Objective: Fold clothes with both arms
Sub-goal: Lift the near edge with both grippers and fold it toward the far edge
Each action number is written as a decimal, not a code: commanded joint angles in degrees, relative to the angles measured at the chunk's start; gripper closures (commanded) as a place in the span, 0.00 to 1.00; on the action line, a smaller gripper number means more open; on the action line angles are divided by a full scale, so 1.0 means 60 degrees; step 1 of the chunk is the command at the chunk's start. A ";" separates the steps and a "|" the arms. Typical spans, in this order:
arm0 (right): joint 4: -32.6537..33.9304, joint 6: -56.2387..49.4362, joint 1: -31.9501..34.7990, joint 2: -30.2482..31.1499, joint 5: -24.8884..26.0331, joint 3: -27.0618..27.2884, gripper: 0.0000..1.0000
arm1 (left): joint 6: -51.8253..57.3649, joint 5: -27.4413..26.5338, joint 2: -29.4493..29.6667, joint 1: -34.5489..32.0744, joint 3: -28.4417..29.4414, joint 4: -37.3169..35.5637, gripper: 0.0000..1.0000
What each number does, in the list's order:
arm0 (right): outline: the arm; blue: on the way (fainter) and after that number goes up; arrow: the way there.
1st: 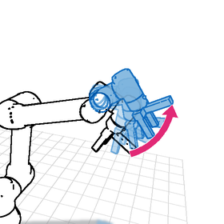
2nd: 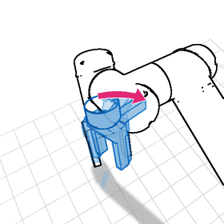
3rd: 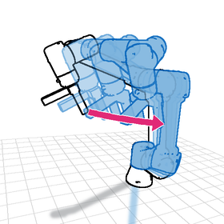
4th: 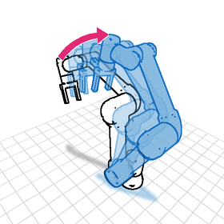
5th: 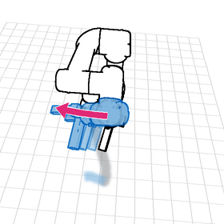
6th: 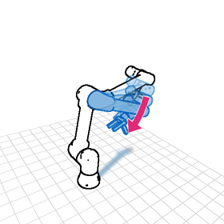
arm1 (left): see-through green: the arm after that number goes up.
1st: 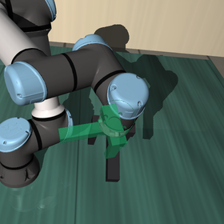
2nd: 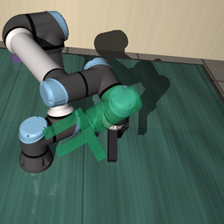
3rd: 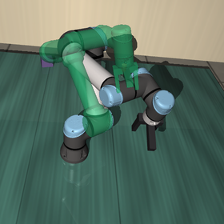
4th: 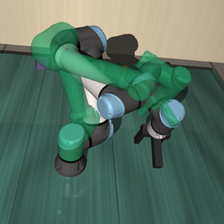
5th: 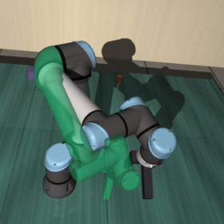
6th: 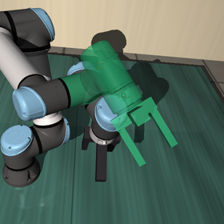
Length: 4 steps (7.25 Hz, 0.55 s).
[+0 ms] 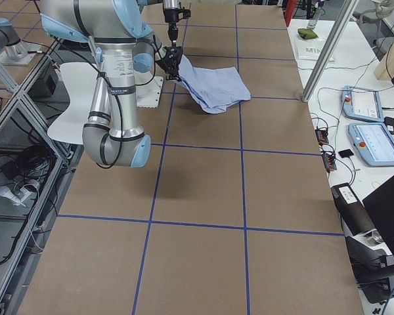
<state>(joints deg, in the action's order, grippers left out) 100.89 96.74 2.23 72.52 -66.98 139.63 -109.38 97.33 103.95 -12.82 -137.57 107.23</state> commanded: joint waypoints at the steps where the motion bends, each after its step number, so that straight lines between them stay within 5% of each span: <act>1: 0.1037 -0.0010 0.0139 -0.1078 0.0016 -0.0356 1.00 | 0.0589 0.0287 0.0150 -0.0453 -0.0129 -0.0484 1.00; 2: 0.0954 -0.0155 0.0793 -0.1999 -0.0028 -0.1666 1.00 | 0.0854 0.0287 0.0165 -0.0774 0.0278 -0.0498 1.00; 4: 0.0721 -0.0973 0.1907 -0.2753 -0.0218 -0.2746 1.00 | 0.1570 0.0272 0.0587 -0.1637 0.1230 -0.0484 1.00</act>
<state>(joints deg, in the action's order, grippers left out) 106.13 93.56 9.57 58.66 -67.61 127.12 -102.75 98.97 105.91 -19.52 -133.61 104.35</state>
